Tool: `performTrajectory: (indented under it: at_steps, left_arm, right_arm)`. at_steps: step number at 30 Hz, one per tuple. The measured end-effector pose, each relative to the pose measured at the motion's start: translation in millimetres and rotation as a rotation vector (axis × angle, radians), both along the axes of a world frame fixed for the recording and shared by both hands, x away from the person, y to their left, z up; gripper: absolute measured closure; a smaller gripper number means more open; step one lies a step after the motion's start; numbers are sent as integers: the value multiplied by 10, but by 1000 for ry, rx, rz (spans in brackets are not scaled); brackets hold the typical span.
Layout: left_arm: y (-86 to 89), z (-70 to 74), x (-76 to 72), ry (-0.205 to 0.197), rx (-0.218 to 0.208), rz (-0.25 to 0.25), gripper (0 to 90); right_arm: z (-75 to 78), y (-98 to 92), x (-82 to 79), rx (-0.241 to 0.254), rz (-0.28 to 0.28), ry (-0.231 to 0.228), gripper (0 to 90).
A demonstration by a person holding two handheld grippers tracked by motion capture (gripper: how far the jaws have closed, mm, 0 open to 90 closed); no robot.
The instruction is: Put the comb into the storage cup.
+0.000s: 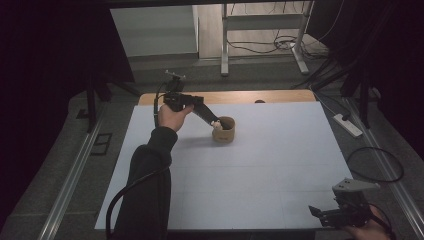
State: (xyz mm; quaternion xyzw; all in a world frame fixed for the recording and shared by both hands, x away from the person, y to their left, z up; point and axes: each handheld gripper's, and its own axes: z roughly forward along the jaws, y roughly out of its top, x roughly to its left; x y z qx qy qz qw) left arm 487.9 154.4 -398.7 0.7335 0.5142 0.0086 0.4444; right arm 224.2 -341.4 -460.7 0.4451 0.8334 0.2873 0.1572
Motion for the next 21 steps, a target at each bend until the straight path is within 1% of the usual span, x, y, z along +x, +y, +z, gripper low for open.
performTrajectory:
  at_steps: [4, 5, 7, 9, 11, 17, 21]
  left_arm:
    - [2, 9, -17, -30, 8, 7, 676]
    - [2, 10, -22, -41, 11, 7, 640]
    - [-2, 11, -33, -55, 14, 6, 636]
    - [-13, 12, -44, -72, 30, 6, 595]
    - [-24, 15, -56, -90, 50, 5, 572]
    - [-63, 42, -113, -172, 100, 14, 441]
    - [-89, 54, -140, -208, 140, 16, 372]
  right_arm:
    - [0, 2, 0, -1, 1, 0, 0]
    - [1, 1, 0, -2, 1, 1, 0]
    - [0, 2, -1, -1, 1, 0, 0]
    - [0, 3, -1, -2, 1, -1, 0]
    - [0, 3, -2, -2, 1, 0, 0]
    - [2, 5, -5, -3, 4, -2, 0]
    - [3, 6, -7, -4, 8, -3, 0]
